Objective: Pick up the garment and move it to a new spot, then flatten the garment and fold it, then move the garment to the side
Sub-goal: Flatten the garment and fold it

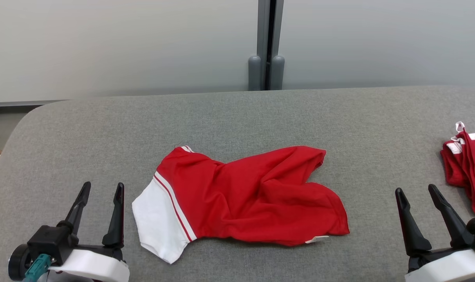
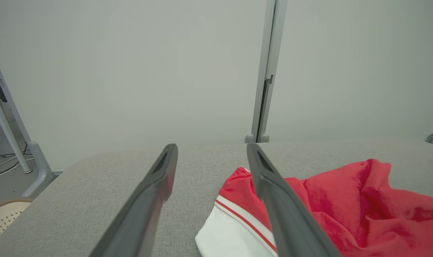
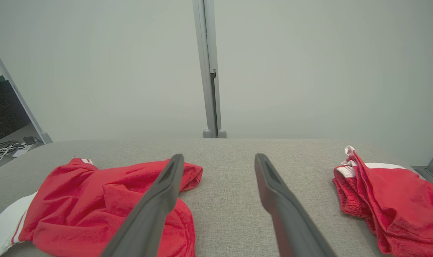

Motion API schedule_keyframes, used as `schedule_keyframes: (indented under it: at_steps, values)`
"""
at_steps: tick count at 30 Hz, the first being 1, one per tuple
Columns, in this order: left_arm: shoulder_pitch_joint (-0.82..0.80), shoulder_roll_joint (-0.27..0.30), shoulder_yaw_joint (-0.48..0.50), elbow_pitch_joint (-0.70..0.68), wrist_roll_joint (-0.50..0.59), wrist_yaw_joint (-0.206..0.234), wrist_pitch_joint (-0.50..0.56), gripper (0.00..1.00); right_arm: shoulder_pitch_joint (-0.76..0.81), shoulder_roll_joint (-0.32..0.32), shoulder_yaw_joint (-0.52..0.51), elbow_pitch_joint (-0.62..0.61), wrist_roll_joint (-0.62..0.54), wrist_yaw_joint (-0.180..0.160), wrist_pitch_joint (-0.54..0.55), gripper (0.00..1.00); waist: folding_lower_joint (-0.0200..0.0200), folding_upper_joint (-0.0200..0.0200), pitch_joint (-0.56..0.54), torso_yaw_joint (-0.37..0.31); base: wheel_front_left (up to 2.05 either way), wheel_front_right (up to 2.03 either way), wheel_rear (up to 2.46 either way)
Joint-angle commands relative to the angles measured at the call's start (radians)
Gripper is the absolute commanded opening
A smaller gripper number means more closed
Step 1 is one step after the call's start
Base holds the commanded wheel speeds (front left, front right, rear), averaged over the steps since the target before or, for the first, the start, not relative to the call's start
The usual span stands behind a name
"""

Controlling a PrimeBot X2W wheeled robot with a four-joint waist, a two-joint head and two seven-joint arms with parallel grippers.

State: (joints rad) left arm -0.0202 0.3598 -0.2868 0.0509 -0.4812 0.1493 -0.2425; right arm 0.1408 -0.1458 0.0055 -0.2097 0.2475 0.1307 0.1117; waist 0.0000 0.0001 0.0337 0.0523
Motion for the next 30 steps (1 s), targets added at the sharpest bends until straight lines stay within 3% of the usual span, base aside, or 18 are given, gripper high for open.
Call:
schedule_keyframes:
  at_steps: [1, 14, 20, 27, 30]
  values:
    - [0.019, 0.008, 0.0, 0.001, -0.005, -0.008, 0.004, 1.0, 0.008, 0.0, 0.002, -0.001, 0.002, 0.0, 0.001, 1.0, 0.0, -0.0001, -0.009, 0.002, 0.0, 0.0, 0.0]
    - [0.04, 0.003, -0.014, -0.003, -0.014, 0.018, 0.033, 1.0, 0.013, -0.004, 0.01, -0.002, 0.007, 0.0, 0.004, 1.0, 0.0, -0.0001, -0.02, 0.005, 0.0, 0.0, 0.0]
    - [0.0, -0.011, -0.043, 0.022, -0.016, 0.005, 0.059, 1.0, 0.001, -0.001, 0.006, -0.008, 0.008, 0.0, 0.006, 1.0, 0.0, -0.0001, -0.004, 0.012, 0.0, 0.0, 0.0]
    - [-0.099, -0.052, -0.093, 0.199, -0.043, -0.046, 0.127, 1.0, -0.026, 0.009, 0.02, -0.007, 0.01, 0.0, 0.004, 1.0, 0.0, -0.0001, 0.056, 0.006, 0.0, 0.0, 0.0]
    - [-0.149, -0.077, -0.091, 0.334, -0.07, -0.061, 0.151, 1.0, -0.04, 0.012, 0.03, 0.002, 0.013, 0.0, 0.001, 1.0, 0.0, -0.0001, 0.084, -0.011, 0.0, 0.0, 0.0]
